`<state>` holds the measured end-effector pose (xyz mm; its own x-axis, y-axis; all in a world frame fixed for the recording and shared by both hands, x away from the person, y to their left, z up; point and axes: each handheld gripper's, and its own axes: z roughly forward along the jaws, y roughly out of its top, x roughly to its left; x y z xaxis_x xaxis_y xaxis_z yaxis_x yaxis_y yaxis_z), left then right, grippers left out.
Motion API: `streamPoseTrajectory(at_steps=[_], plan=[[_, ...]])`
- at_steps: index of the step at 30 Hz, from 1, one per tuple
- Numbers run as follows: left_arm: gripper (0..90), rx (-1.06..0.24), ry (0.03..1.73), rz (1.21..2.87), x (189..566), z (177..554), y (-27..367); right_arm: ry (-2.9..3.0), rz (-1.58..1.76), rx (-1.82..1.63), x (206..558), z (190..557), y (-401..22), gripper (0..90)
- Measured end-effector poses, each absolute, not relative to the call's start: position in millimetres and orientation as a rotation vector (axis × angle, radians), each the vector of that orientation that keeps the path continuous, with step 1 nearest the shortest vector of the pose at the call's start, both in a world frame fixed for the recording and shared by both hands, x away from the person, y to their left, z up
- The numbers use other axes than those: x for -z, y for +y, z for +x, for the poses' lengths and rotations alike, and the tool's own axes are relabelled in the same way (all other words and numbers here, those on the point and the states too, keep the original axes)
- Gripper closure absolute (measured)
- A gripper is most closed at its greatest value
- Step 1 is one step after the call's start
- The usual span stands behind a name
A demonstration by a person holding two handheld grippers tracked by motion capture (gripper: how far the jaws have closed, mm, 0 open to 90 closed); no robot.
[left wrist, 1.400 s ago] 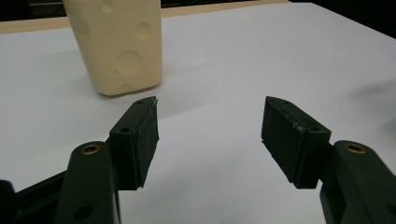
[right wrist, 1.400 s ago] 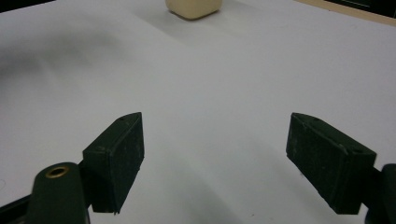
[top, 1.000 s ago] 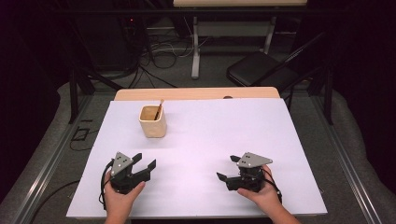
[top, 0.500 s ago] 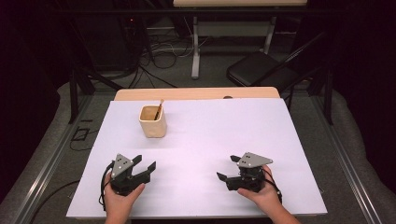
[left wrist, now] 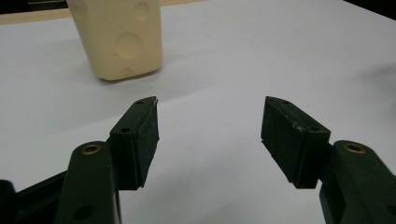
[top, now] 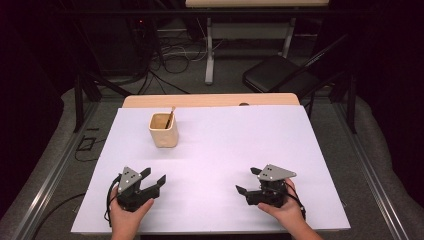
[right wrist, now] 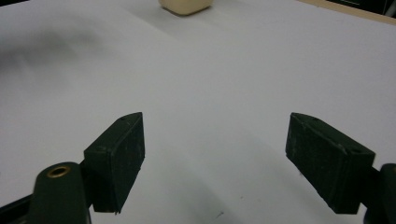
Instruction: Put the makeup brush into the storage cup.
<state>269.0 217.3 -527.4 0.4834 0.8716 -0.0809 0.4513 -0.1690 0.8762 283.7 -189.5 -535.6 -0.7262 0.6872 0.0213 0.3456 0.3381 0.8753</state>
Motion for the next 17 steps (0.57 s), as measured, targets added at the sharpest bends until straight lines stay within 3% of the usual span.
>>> streamPoseTrajectory(at_steps=[17], plan=[[37.0, -0.549, 1.132, 1.798, 530.4, 271.3, 218.1, 2.252, 0.924, -1.340, 537.0, 282.3, -195.2, 19.7]])
